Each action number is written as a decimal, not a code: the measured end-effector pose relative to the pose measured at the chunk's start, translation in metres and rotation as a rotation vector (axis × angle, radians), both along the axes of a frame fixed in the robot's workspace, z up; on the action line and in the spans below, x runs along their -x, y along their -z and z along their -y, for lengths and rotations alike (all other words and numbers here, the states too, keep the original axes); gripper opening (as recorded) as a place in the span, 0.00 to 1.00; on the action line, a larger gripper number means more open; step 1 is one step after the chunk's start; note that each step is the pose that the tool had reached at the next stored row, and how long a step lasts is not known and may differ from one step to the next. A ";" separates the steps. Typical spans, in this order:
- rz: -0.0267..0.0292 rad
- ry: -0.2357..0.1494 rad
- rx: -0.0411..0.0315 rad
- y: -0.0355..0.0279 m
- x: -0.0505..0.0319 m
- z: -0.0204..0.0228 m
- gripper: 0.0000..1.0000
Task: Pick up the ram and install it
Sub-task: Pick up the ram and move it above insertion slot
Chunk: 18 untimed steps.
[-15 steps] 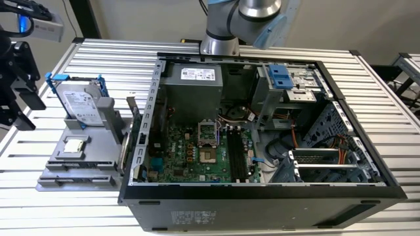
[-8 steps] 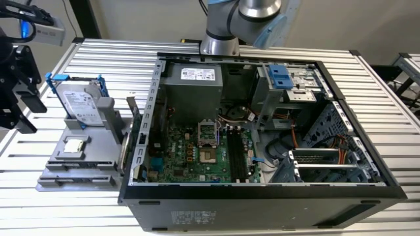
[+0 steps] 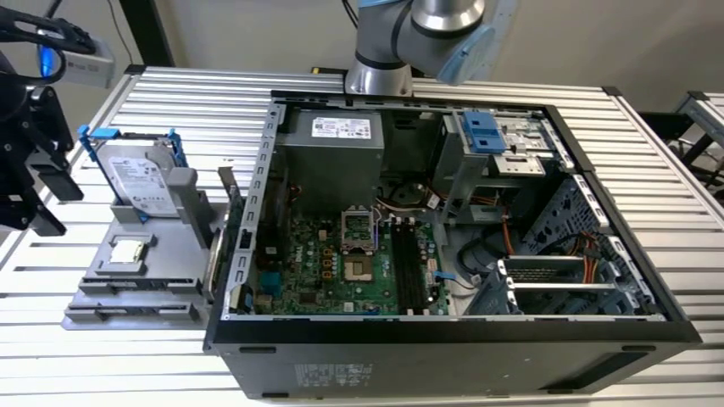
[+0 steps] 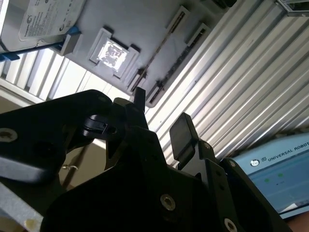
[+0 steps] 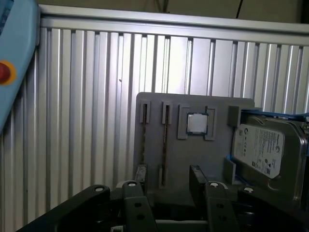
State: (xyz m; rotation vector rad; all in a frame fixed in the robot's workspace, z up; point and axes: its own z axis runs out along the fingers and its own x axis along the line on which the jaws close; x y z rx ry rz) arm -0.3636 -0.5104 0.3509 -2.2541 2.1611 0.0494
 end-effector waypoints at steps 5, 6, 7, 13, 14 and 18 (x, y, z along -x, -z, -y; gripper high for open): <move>0.0007 0.000 -0.0001 0.0040 0.0000 0.0016 1.00; 0.0007 0.000 -0.0001 0.0048 0.0000 0.0019 1.00; 0.0008 0.000 -0.0001 0.0057 0.0000 0.0023 1.00; 0.0012 0.014 0.0002 0.0116 0.0000 0.0029 1.00; 0.0013 0.015 0.0001 0.0126 0.0000 0.0030 1.00; 0.0013 0.016 0.0001 0.0166 0.0000 0.0035 1.00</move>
